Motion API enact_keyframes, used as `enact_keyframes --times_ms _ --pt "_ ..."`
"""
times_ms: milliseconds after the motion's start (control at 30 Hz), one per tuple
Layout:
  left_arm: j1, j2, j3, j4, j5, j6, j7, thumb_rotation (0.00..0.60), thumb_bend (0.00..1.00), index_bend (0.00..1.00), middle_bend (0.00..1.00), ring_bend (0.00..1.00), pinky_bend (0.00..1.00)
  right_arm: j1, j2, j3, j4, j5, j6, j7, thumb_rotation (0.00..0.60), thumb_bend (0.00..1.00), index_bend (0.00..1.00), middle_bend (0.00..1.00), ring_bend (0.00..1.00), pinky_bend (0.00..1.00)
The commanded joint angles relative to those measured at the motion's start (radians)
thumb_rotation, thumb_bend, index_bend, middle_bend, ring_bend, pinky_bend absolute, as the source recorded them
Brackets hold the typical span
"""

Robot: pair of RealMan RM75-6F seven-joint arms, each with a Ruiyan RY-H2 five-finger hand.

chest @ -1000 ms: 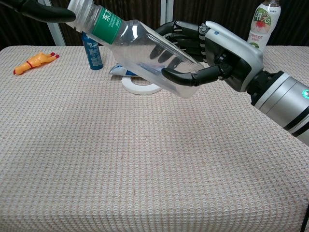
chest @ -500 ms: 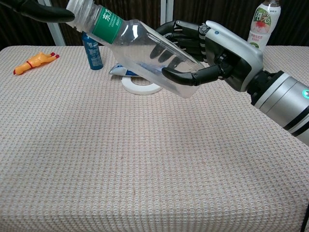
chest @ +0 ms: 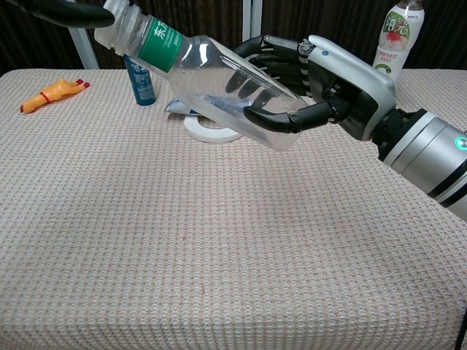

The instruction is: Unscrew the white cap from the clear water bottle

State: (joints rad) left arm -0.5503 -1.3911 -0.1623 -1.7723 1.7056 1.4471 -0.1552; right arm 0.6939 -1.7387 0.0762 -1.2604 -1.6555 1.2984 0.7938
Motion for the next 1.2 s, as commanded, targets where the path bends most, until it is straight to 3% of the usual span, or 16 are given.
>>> enact_keyframes --times_ms 33,367,500,867,1200 --pt "0.002 0.001 0.001 -0.001 0.002 0.003 0.001 0.600 0.04 0.20 0.08 0.00 0.02 -0.001 0.000 0.001 0.001 0.001 0.001 0.001 0.600 0.59 0.53 0.47 0.31 0.36" --pt "0.009 0.007 0.018 0.003 0.014 0.005 0.005 0.600 0.04 0.21 0.08 0.00 0.02 -0.003 0.004 0.002 0.003 0.002 0.006 0.008 0.600 0.59 0.53 0.47 0.31 0.36" --pt "0.018 0.021 0.032 0.006 0.015 0.004 -0.010 0.600 0.04 0.28 0.08 0.00 0.02 -0.007 0.009 0.003 0.000 0.001 0.015 0.017 0.600 0.59 0.53 0.47 0.31 0.36" --pt "0.017 0.023 0.037 0.012 0.020 -0.001 -0.029 0.600 0.23 0.38 0.08 0.00 0.02 -0.009 0.014 0.005 -0.010 0.002 0.018 0.052 0.600 0.59 0.53 0.47 0.32 0.36" --pt "0.007 0.033 0.040 0.002 0.015 -0.027 -0.030 0.600 0.26 0.37 0.08 0.00 0.02 -0.007 0.017 0.004 -0.010 -0.002 0.017 0.056 0.600 0.59 0.53 0.47 0.32 0.36"
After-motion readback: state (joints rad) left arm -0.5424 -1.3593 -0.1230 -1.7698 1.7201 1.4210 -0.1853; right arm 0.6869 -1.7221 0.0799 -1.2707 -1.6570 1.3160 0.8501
